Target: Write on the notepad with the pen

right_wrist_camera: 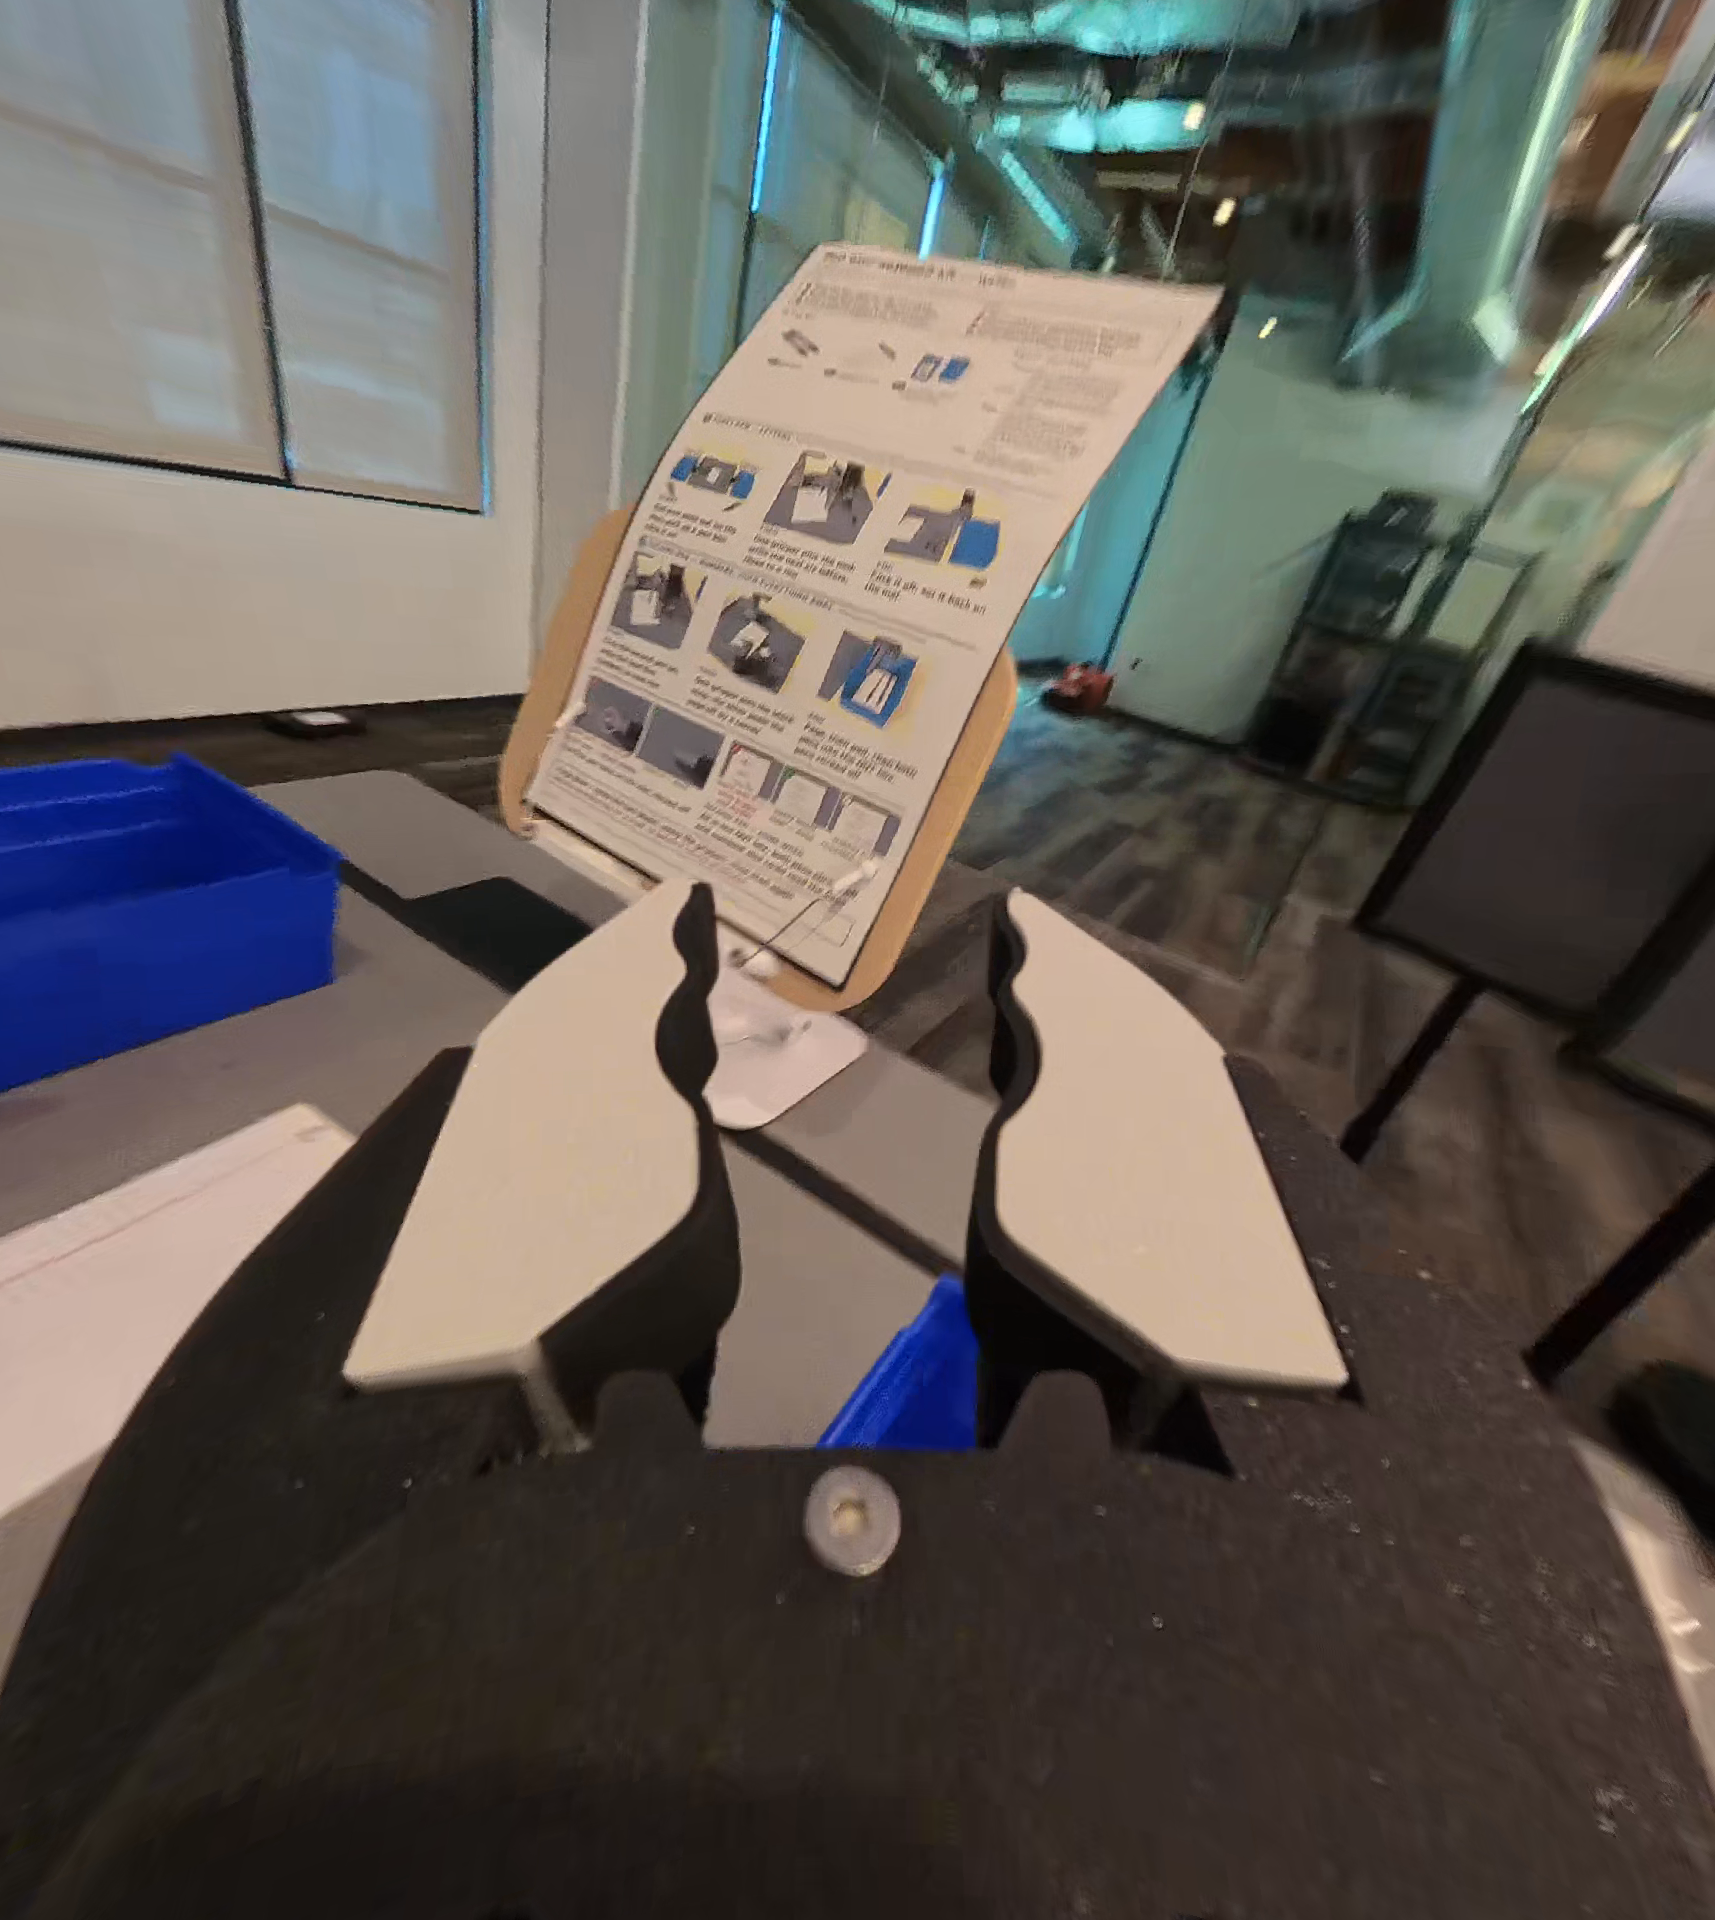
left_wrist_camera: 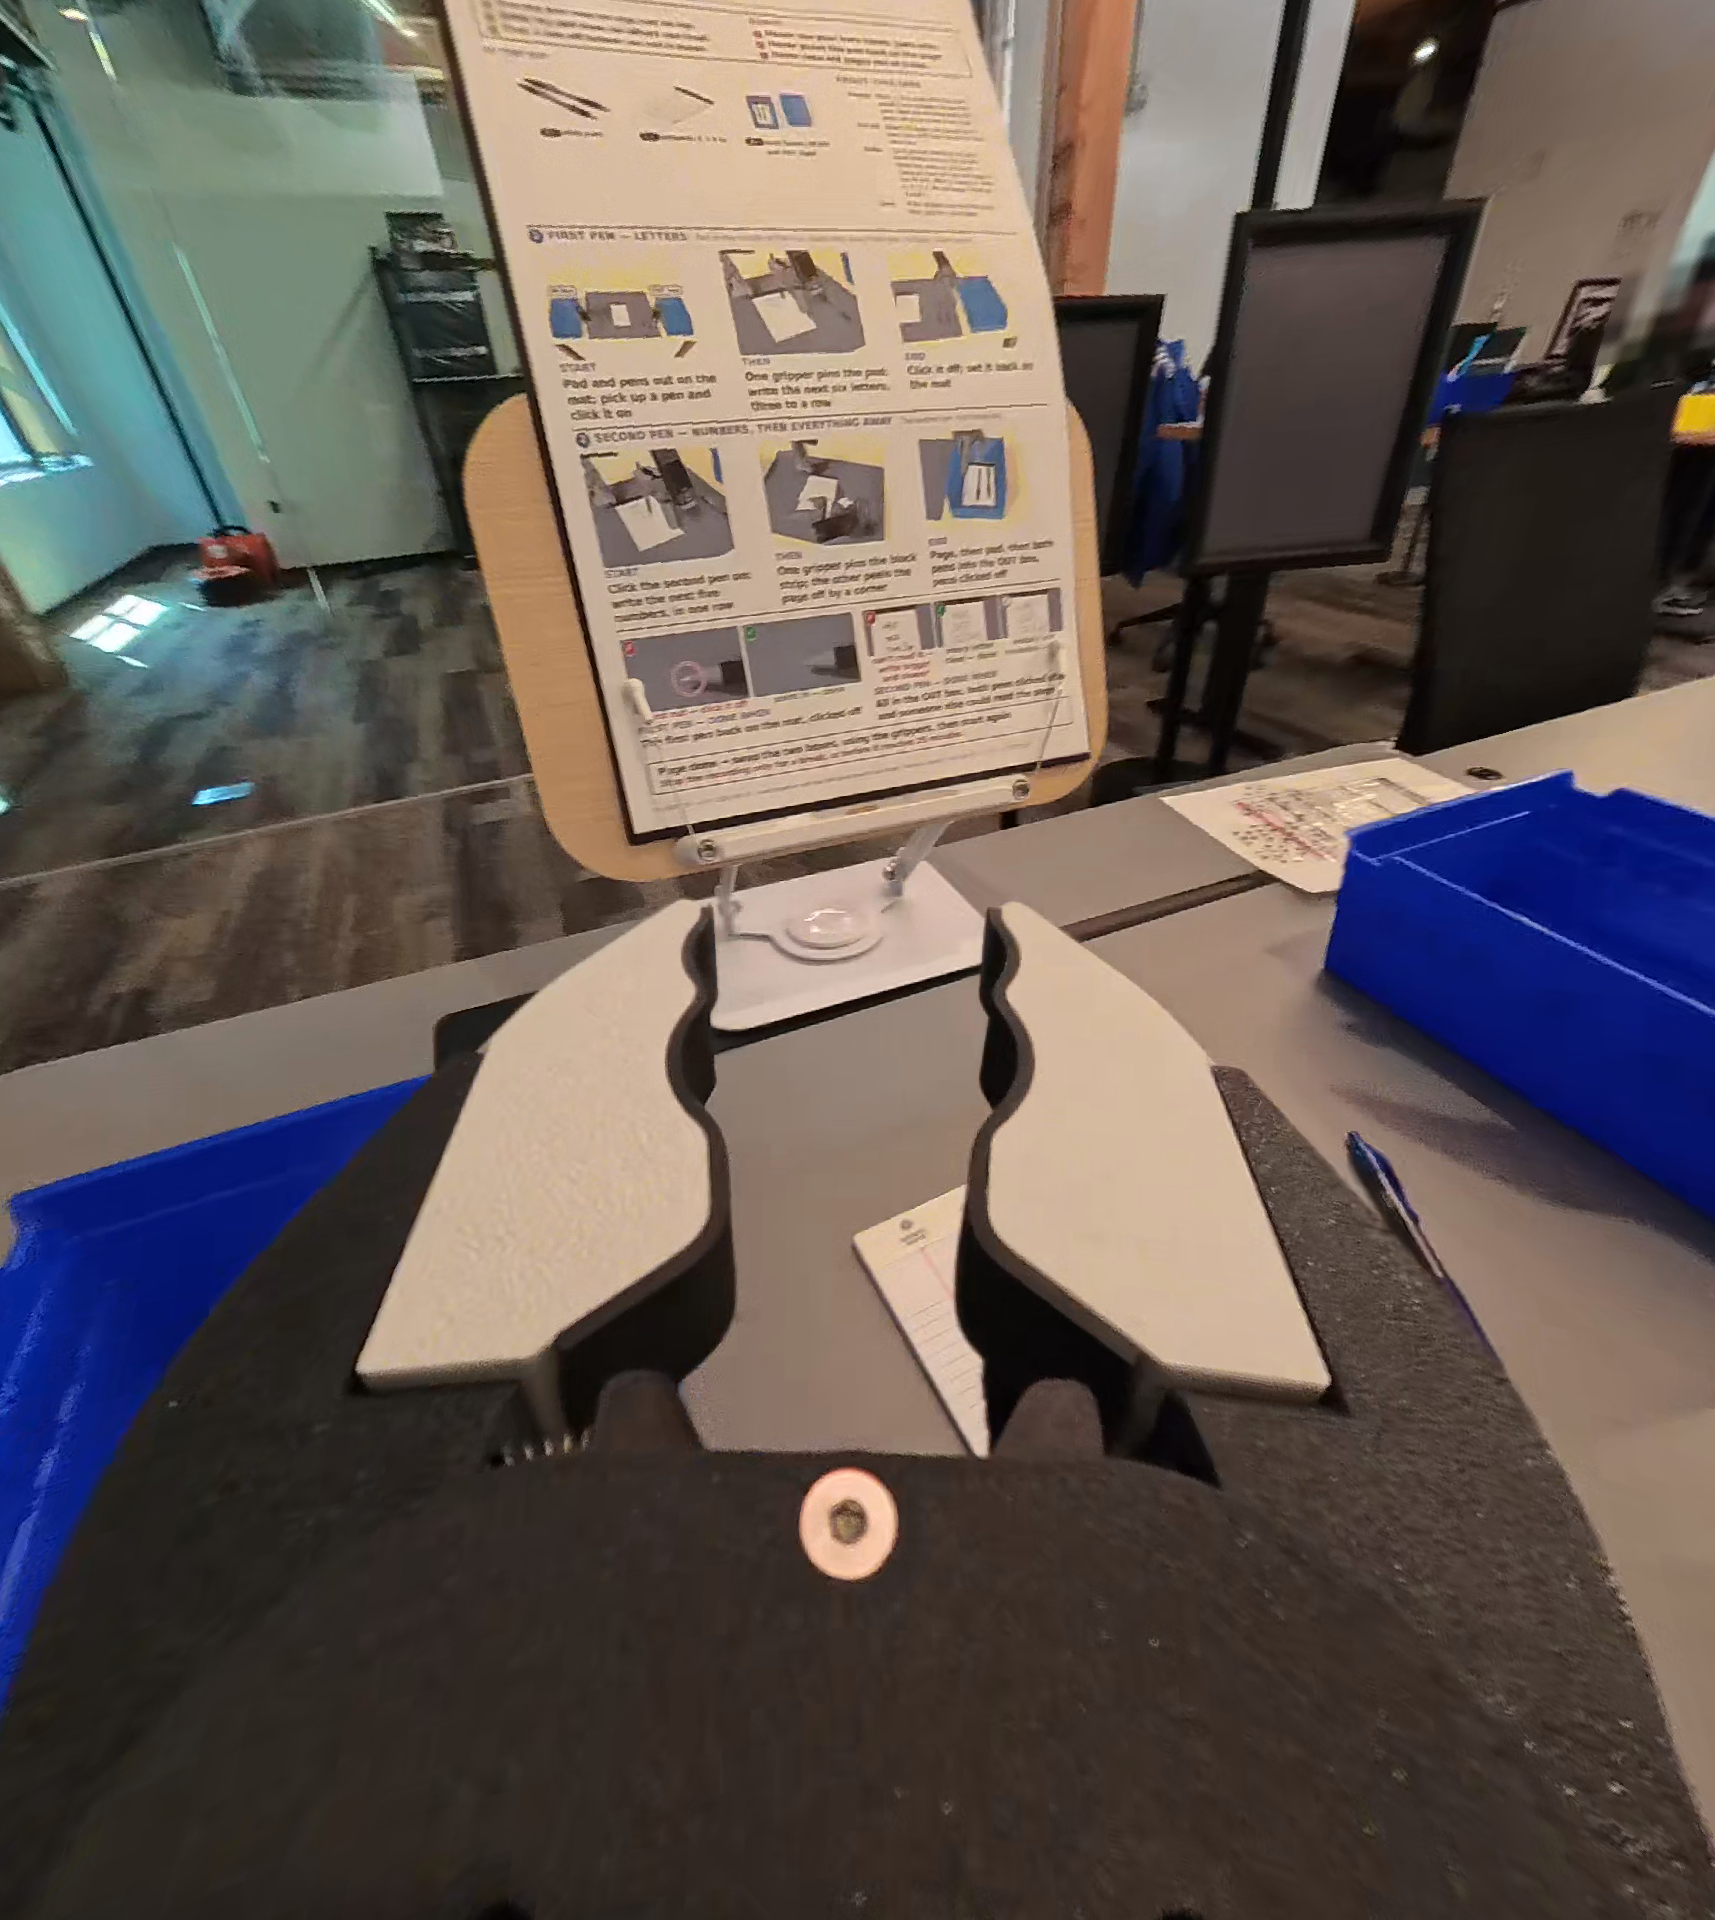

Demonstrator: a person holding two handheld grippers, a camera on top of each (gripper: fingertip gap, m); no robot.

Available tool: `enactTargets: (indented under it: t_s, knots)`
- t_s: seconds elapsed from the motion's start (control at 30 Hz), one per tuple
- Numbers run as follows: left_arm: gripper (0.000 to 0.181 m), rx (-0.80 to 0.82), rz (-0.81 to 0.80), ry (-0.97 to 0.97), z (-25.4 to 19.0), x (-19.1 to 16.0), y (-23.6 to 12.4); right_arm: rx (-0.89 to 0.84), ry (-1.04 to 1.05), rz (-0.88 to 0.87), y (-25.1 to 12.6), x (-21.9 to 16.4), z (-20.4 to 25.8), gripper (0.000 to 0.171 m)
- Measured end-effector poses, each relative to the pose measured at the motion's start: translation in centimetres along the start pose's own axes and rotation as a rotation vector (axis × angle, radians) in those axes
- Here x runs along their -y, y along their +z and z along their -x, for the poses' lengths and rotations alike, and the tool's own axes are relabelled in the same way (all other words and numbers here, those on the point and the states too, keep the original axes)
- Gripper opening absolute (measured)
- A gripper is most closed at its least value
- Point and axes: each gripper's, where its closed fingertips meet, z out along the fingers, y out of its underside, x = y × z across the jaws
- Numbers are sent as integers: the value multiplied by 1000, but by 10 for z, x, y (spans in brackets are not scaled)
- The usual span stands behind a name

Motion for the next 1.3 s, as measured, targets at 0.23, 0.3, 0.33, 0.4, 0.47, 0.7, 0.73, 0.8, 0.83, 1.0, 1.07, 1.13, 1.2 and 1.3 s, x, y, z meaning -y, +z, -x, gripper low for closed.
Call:
enactTargets:
  t_s: [0.23,0.3,0.33,0.4,0.47,0.7,0.73,0.8,0.83,1.0,1.07,1.13,1.2,1.3]
  knots:
    - [49,-39,34,165,-9,3,19,118,-59,-90,28,7,55,57]
    - [48,-49,33,205,-12,9,21,187,7,-64,37,0,68,55]
    - [48,-61,32,215,-14,13,22,221,23,-42,40,-4,74,53]
    - [45,-90,28,221,-18,21,23,238,39,-18,47,-9,80,52]
    - [41,-121,27,225,-22,30,25,246,41,-29,50,-9,84,46]
    - [41,-138,92,216,-21,32,32,303,102,-39,59,-11,100,34]
    - [41,-138,95,204,-20,28,33,302,101,-24,61,-13,102,34]
    - [41,-136,93,176,-18,15,37,373,127,-3,61,-14,115,32]
    - [41,-132,101,167,-16,6,41,415,149,9,61,-14,123,29]
    - [42,-211,252,68,-25,-41,65,497,166,41,59,-12,149,15]
    - [42,-257,260,18,-35,-50,70,477,114,49,61,-17,152,14]
    - [43,-280,253,-3,-43,-55,74,451,47,47,63,-22,155,5]
    - [43,-282,250,5,-49,-56,77,488,41,112,66,-32,163,0]
    - [43,-304,257,29,-60,-61,78,485,81,212,73,-53,166,4]
